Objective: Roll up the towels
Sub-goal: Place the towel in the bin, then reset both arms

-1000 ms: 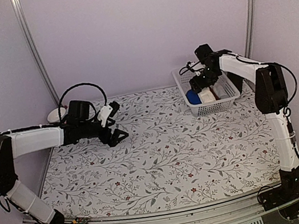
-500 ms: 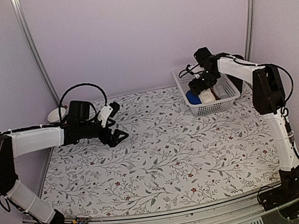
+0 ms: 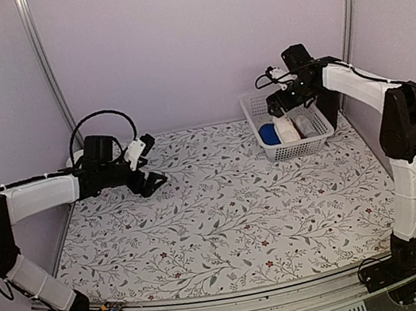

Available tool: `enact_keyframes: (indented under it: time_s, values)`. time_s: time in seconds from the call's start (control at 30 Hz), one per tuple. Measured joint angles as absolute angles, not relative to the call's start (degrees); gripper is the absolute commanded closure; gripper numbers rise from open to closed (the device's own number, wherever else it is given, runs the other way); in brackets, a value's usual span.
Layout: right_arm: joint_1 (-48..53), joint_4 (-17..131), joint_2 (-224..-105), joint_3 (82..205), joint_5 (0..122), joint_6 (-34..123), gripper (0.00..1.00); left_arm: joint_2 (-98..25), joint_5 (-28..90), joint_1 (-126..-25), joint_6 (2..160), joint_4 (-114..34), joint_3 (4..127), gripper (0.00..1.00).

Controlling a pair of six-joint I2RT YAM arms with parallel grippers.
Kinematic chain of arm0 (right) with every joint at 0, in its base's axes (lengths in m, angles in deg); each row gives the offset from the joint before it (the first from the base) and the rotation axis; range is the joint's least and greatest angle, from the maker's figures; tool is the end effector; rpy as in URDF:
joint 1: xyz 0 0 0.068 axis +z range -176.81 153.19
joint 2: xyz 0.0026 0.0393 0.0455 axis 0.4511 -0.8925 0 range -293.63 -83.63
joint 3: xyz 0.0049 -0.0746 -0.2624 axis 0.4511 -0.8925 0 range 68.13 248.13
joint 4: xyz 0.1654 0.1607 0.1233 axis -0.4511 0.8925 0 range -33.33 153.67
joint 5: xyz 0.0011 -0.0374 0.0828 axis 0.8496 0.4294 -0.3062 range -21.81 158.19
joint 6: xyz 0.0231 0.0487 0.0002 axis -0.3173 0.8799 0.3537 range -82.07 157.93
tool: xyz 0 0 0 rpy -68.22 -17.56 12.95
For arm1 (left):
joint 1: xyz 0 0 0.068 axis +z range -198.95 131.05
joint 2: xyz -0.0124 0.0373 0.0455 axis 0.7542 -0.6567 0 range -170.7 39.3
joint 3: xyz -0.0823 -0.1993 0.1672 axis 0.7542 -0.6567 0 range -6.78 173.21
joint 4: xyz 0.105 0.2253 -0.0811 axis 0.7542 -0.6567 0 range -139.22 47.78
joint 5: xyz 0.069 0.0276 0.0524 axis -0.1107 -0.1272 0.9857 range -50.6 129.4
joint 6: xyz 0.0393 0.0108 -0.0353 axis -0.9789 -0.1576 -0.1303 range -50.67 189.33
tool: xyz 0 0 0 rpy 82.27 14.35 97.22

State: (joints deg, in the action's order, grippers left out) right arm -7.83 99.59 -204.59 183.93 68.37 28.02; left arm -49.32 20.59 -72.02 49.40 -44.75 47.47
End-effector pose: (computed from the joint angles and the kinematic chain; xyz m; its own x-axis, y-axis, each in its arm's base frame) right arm 0.4525 0.1556 0.2961 -0.6375 -0.4013 -0.6577 -0.4395 0.8905 -0.1173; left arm 0.3045 -0.1422 0.2240 -0.3120 0.4835 -0.8179 0.7600 0.6436 0.0906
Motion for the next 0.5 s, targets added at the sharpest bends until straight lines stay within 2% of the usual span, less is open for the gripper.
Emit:
enact_keyframes:
  time_s: [0.17,0.27,0.5]
  values:
    - [-7.42,93.71,-187.41,165.71,68.35,30.05,0.01,-44.2,19.7,-65.01,49.67,-44.38,46.86,0.03]
    - [-6.28,87.87,-175.33,152.05,67.63,32.06,0.01,-39.02,17.18,-59.87,50.65,-43.52,43.87,0.03]
    - [-1.97,77.71,-155.11,126.76,65.47,38.73,0.01,-26.94,12.02,-50.3,53.12,-42.08,36.5,0.03]
